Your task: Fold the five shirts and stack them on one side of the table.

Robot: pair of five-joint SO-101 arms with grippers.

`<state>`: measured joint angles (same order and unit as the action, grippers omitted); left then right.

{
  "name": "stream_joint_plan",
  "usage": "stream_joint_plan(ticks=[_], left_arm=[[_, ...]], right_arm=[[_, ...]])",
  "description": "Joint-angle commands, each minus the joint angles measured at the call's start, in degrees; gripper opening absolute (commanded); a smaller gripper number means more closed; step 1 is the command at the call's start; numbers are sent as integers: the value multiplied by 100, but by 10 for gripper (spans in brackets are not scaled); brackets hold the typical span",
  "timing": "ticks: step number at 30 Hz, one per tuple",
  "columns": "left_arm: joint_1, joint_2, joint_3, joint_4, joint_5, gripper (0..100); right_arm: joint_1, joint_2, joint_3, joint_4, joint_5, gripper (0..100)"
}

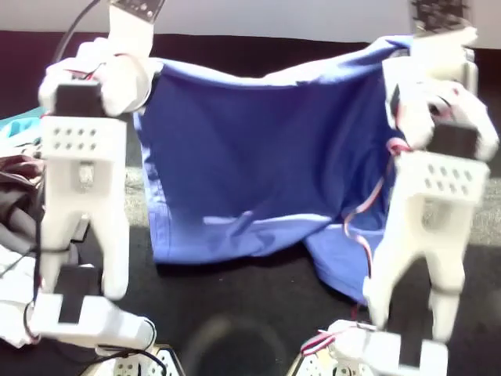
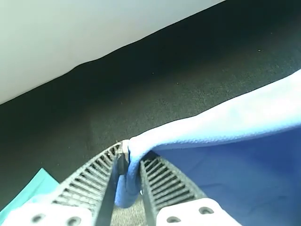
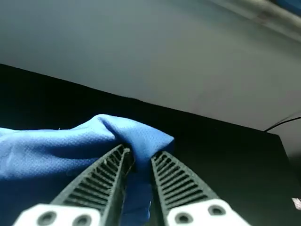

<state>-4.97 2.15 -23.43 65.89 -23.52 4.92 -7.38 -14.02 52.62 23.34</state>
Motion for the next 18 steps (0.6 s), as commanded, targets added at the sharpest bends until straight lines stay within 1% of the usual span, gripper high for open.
stream_joint_plan(ticks=[1, 8, 12, 15, 18], left_arm=[[-40, 769, -910, -387, -35, 9], [-101, 2809, -3407, -387, -35, 9], [-145, 3565, -4760, -387, -35, 9], [-215, 3916, -5376, -387, -35, 9], [-224, 4277, -5367, -413, -35, 9]], right_arm=[[-171, 1007, -831, -295, 62, 6], [-356, 2835, -3081, -251, 53, 6], [-400, 3398, -3881, -251, 53, 6], [-418, 3582, -4048, -251, 44, 6], [-523, 3811, -3943, -242, -193, 6]])
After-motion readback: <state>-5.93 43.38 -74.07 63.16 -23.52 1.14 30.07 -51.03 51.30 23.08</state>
